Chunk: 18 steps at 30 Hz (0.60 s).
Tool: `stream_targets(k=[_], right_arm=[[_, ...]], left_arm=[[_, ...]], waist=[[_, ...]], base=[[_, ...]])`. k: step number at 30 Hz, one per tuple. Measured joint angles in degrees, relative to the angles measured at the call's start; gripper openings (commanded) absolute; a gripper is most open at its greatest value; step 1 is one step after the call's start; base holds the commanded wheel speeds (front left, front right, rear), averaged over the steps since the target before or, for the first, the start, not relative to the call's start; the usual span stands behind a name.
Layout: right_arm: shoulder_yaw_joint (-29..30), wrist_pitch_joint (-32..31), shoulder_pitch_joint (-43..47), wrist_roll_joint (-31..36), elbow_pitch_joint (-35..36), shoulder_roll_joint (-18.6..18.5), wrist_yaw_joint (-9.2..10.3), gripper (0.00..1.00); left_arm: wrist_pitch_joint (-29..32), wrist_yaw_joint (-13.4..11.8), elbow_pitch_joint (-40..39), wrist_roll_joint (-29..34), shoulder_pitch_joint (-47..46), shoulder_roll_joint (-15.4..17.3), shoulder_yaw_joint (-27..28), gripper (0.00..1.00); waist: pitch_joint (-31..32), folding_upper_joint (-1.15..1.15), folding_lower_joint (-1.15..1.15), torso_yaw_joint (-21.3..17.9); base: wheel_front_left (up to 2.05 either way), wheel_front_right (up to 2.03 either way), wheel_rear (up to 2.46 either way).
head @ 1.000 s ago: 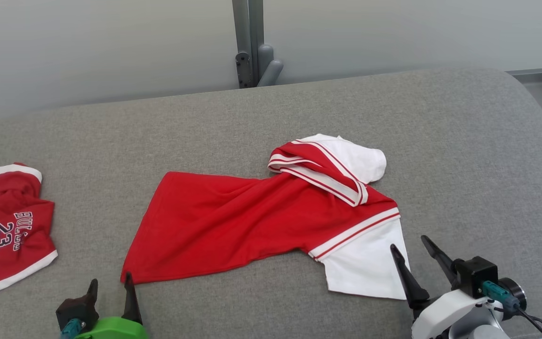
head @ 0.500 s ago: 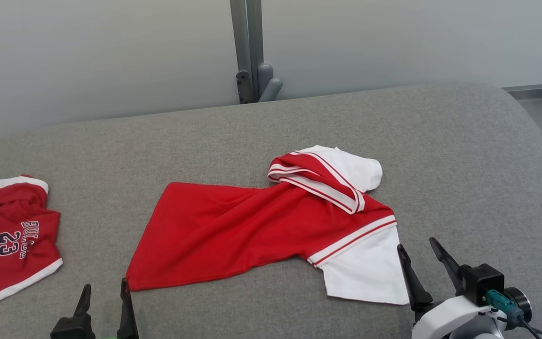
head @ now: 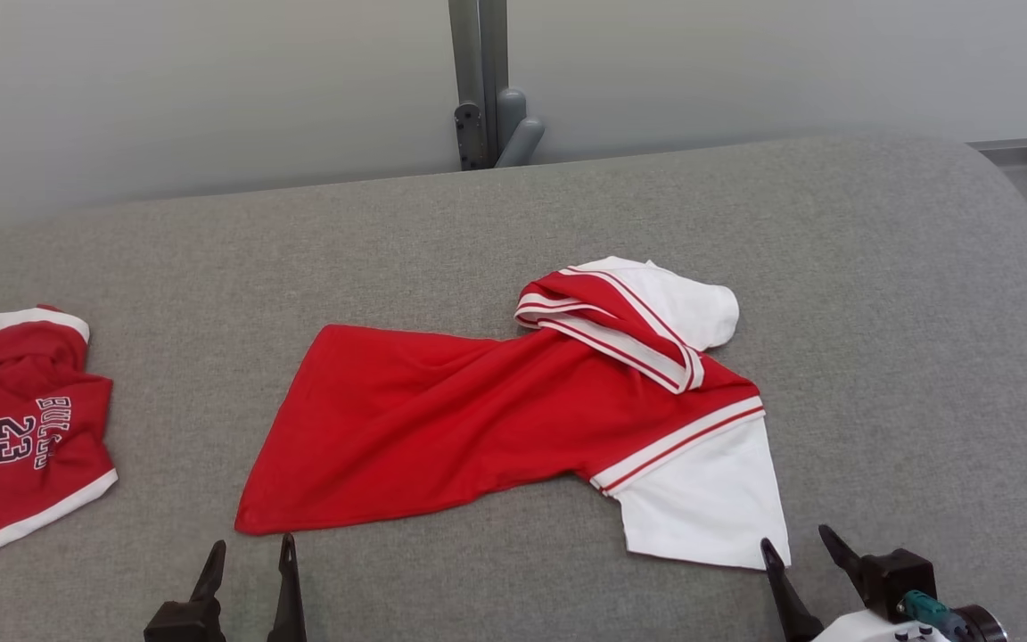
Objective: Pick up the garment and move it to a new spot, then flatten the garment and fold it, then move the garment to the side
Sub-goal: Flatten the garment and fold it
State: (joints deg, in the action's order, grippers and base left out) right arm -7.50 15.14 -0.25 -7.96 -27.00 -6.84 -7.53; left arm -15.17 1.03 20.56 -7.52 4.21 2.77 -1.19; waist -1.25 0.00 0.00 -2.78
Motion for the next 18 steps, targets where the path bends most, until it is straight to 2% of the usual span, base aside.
stream_targets(k=[5, 11, 12, 13, 15, 16, 17, 18], right_arm=[[-1.3, 0.0, -0.5, 0.5, -6.6, 0.4, 0.00, 1.00], [-2.9, 0.1, -2.6, -1.5, -8.8, 1.1, 0.01, 1.00], [-2.9, 0.1, -2.7, -1.7, -9.0, 1.1, 0.00, 0.97], [-3.0, 0.1, -2.8, -2.1, -9.3, 1.1, 0.01, 0.87], [-3.0, 0.1, -3.1, -2.7, -9.8, 1.2, 0.01, 0.25], [-3.0, 0.1, -3.4, -3.2, -10.0, 1.2, 0.01, 0.25], [-3.0, 0.1, -3.6, -3.7, -10.2, 1.2, 0.00, 0.05], [-2.9, 0.1, -3.7, -4.4, -10.4, 1.3, 0.00, 0.00]], left_arm=[[0.0, 0.2, 1.2, -0.5, -0.8, 0.0, -1.5, 1.00], [0.0, 0.7, 1.9, -0.5, -1.3, 0.0, -1.6, 1.00], [0.0, 0.8, 1.9, -0.4, -1.4, 0.0, -1.5, 1.00], [0.0, 1.0, 1.9, -0.4, -1.4, 0.0, -1.5, 1.00], [0.0, 1.0, 1.9, -0.3, -1.5, 0.0, -1.4, 1.00], [0.0, 1.1, 1.9, -0.3, -1.6, 0.0, -1.4, 1.00], [0.0, 1.1, 1.9, -0.2, -1.6, 0.0, -1.4, 1.00], [0.0, 1.1, 1.9, -0.2, -1.7, 0.0, -1.4, 1.00]], waist=[[-1.5, 0.00, 0.00, 0.4], [-2.1, 0.00, 0.00, 1.0], [-2.2, 0.00, 0.00, 1.1], [-2.2, 0.00, 0.00, 1.1], [-2.3, 0.00, 0.00, 1.2], [-2.3, 0.00, 0.00, 1.3], [-2.4, 0.00, 0.00, 1.3], [-2.5, 0.00, 0.00, 1.2]], base=[[0.00, 0.00, 0.00], [0.00, 0.00, 0.00], [0.00, 0.00, 0.00], [0.00, 0.00, 0.00], [0.00, 0.00, 0.00], [0.00, 0.00, 0.00], [0.00, 0.00, 0.00], [0.00, 0.00, 0.00]])
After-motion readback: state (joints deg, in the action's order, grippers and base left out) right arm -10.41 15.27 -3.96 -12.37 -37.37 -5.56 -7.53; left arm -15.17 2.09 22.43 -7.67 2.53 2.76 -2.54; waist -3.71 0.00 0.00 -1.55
